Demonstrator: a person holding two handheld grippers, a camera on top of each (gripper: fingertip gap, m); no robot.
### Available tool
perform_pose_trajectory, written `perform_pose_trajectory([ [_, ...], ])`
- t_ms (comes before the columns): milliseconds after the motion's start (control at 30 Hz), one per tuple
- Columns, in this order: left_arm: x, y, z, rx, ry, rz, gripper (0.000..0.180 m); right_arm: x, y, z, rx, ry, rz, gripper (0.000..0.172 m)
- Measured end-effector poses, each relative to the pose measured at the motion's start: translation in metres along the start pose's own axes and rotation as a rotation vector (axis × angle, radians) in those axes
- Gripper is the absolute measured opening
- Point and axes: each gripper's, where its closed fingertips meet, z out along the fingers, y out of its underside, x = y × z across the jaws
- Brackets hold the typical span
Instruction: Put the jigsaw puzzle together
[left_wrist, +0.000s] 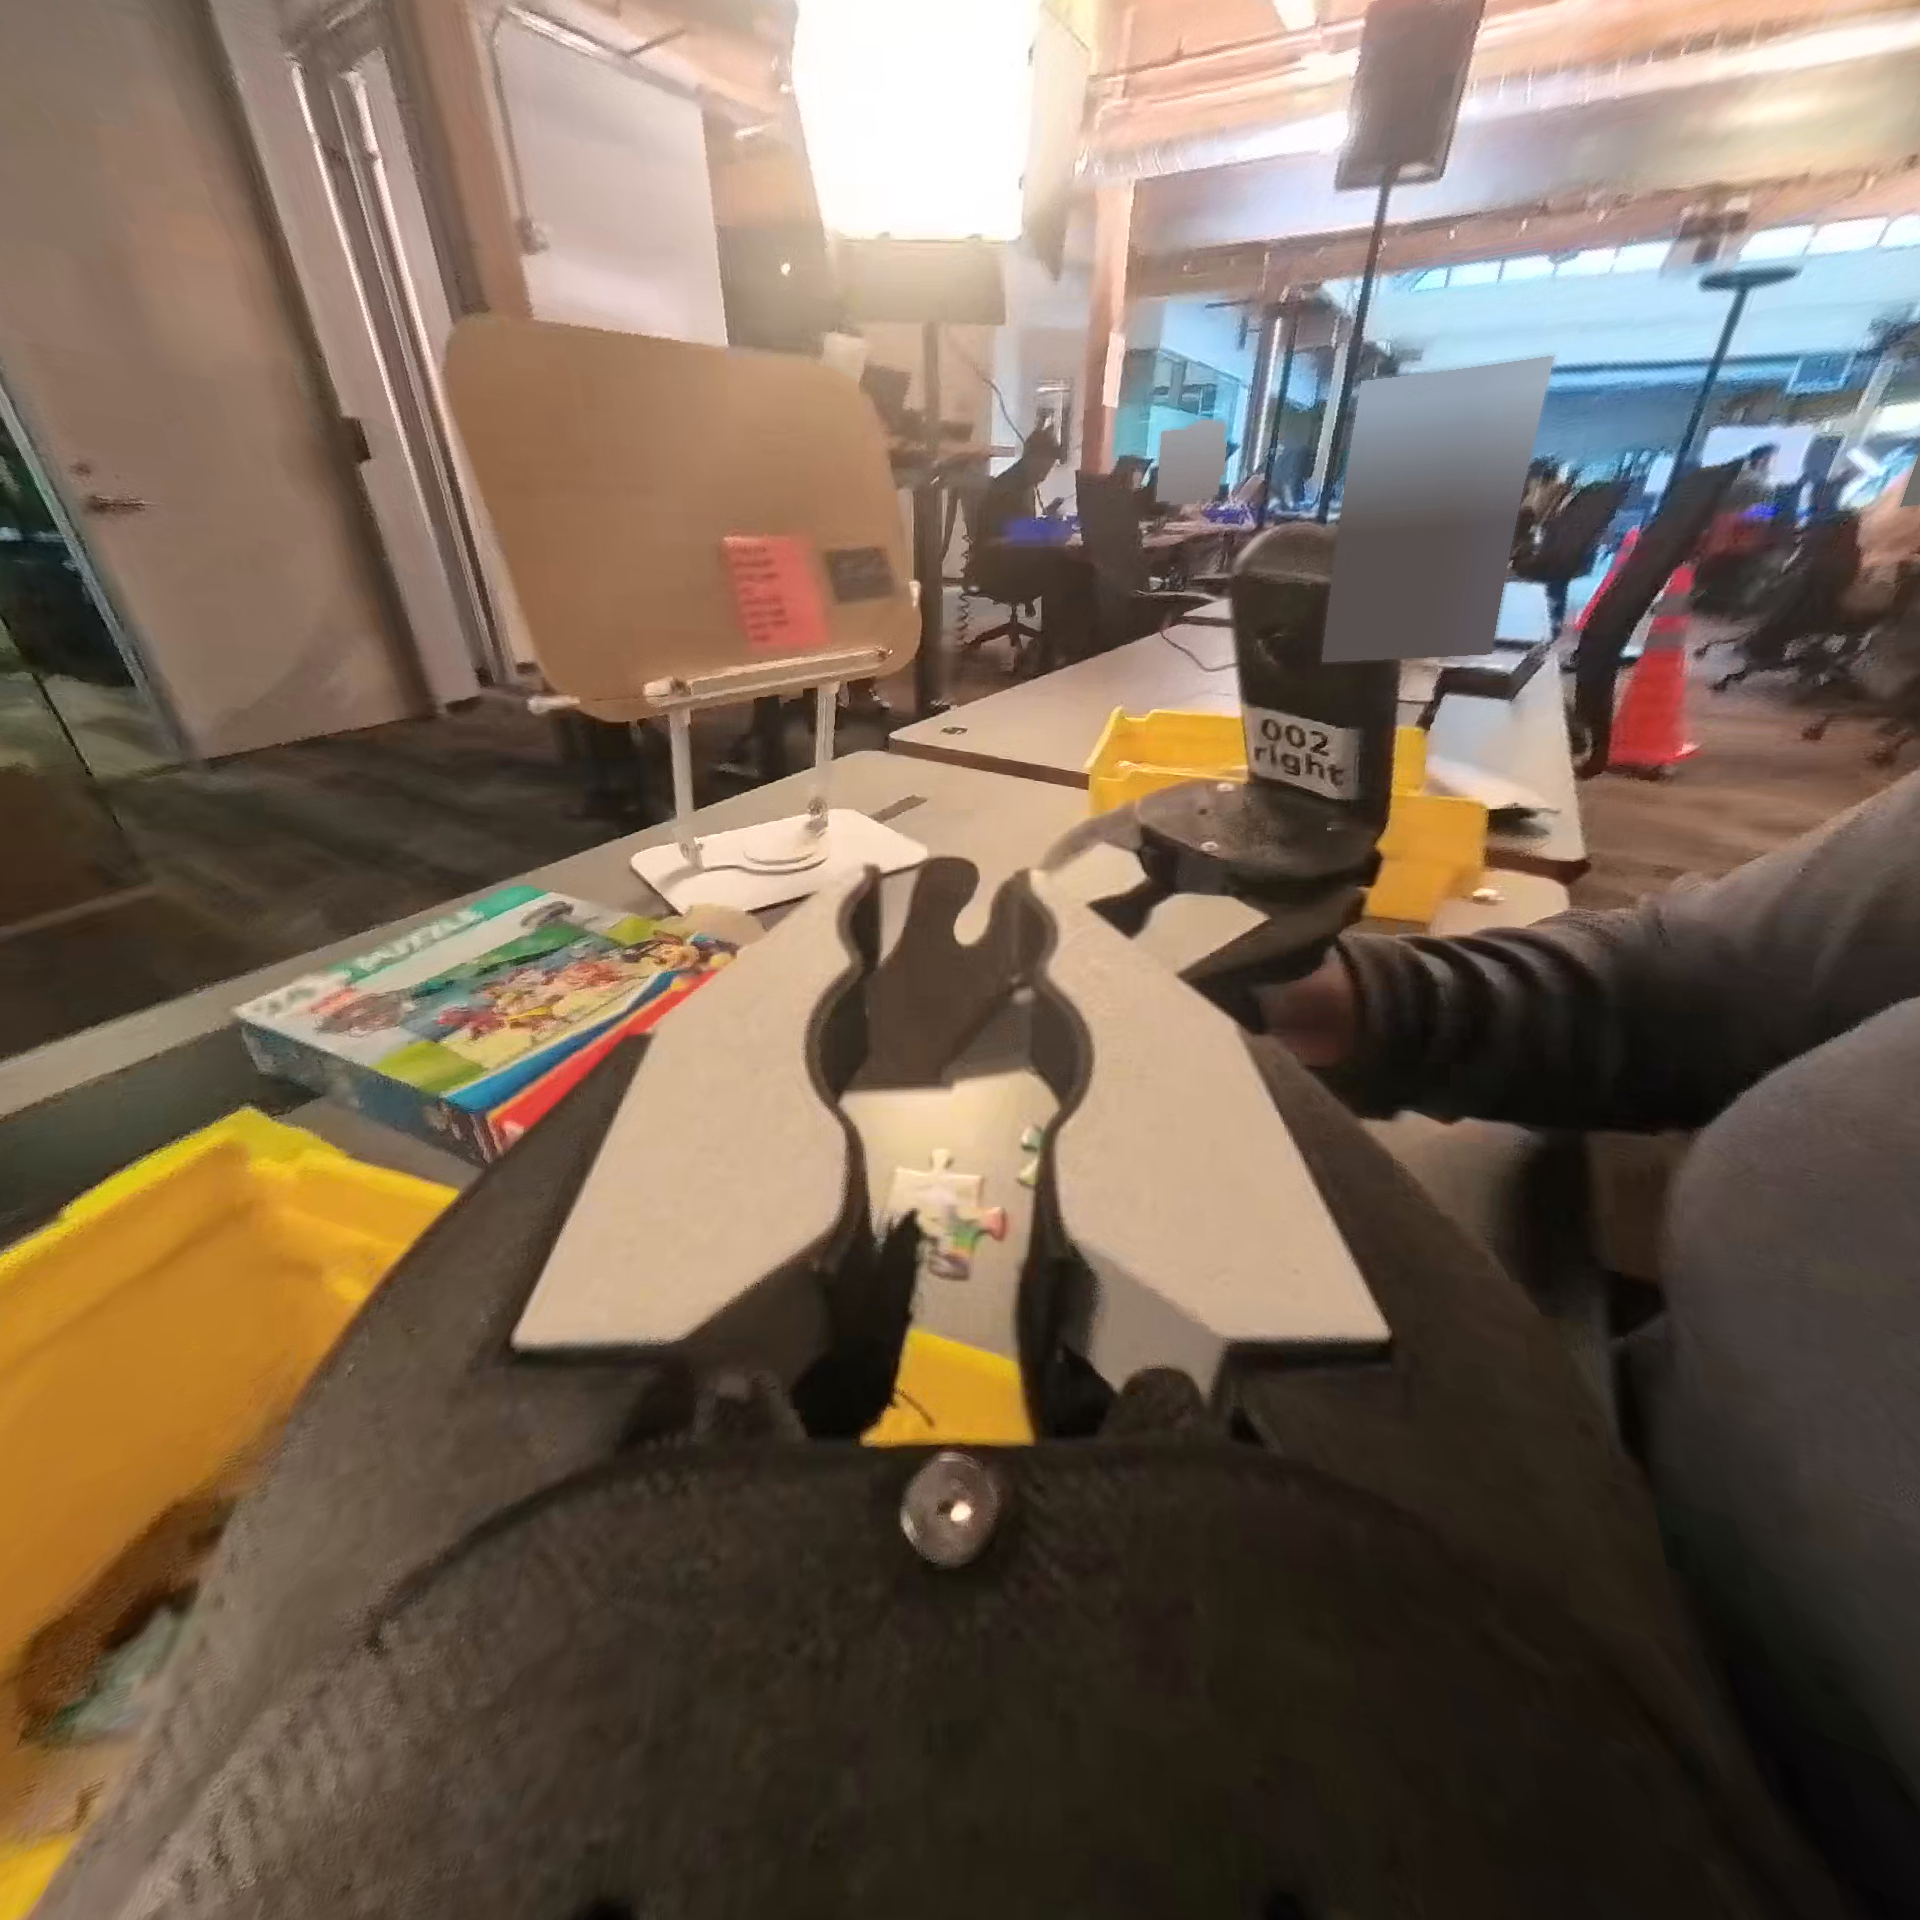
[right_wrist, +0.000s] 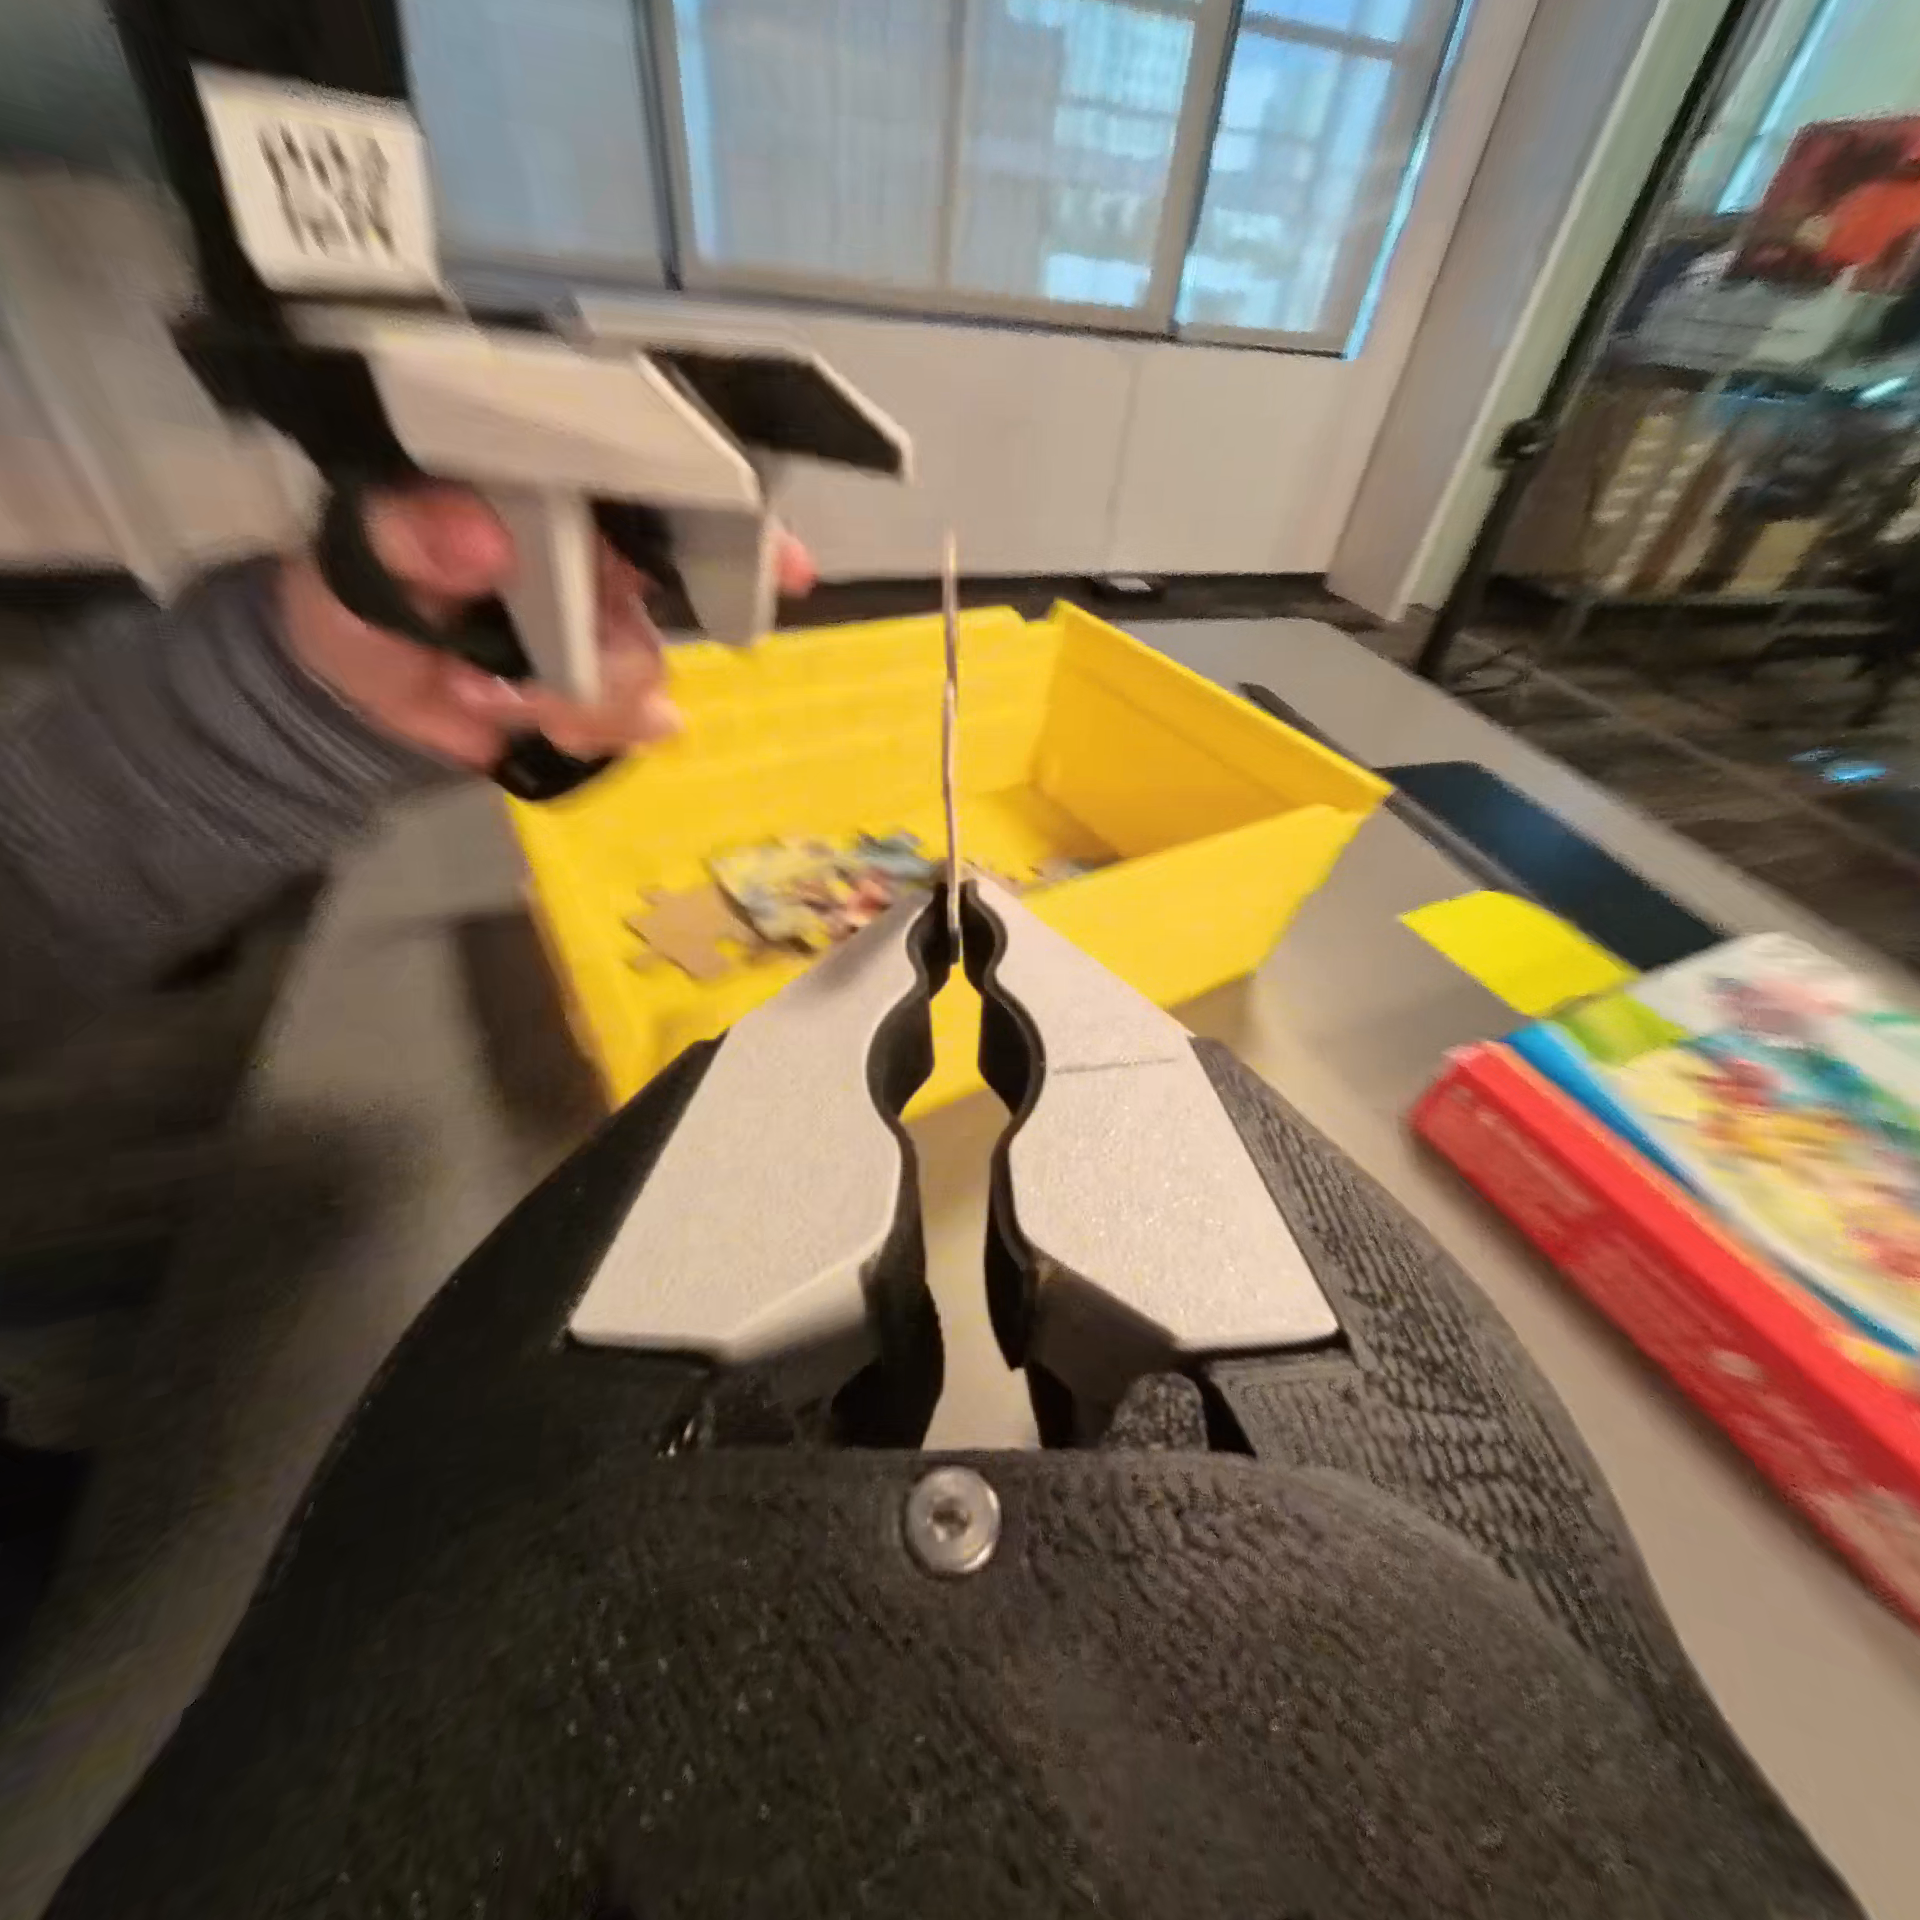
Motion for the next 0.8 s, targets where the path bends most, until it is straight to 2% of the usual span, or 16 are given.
perform_pose_trajectory([
  [67,-0.007,0.009,-0.012,-0.037,-0.047,-0.032,0.030,0.025,0.018,-0.014,-0.099,0.122,-0.261,0.000],
  [133,-0.020,0.019,-0.029,-0.078,-0.151,-0.010,0.030,0.064,0.038,-0.035,-0.280,0.319,-0.676,0.000],
  [200,-0.033,0.026,-0.047,-0.109,-0.262,0.008,0.030,0.093,0.061,-0.053,-0.482,0.408,-1.102,0.000],
  [267,-0.045,0.030,-0.065,-0.136,-0.346,0.004,0.033,0.115,0.091,-0.067,-0.669,0.382,-1.374,0.000],
  [333,-0.060,0.032,-0.081,-0.170,-0.434,-0.007,0.035,0.131,0.122,-0.078,-0.808,0.296,-1.462,0.000],
  [400,-0.076,0.034,-0.097,-0.213,-0.525,-0.011,0.036,0.140,0.144,-0.088,-0.895,0.204,-1.445,0.000],
  [433,-0.083,0.035,-0.103,-0.239,-0.562,-0.016,0.037,0.142,0.153,-0.093,-0.925,0.160,-1.386,0.014],
  [467,-0.090,0.037,-0.109,-0.272,-0.597,-0.024,0.038,0.144,0.159,-0.097,-0.959,0.143,-1.284,0.037],
  [567,-0.108,0.046,-0.119,-0.381,-0.668,-0.045,0.043,0.148,0.158,-0.110,-1.021,0.172,-0.899,0.084],
  [667,-0.125,0.061,-0.116,-0.497,-0.684,-0.089,0.046,0.138,0.133,-0.115,-0.875,0.179,-0.613,0.089],
  [800,-0.146,0.099,-0.095,-0.692,-0.633,-0.150,0.050,0.112,0.097,-0.118,-0.544,0.157,-0.307,0.084],
])
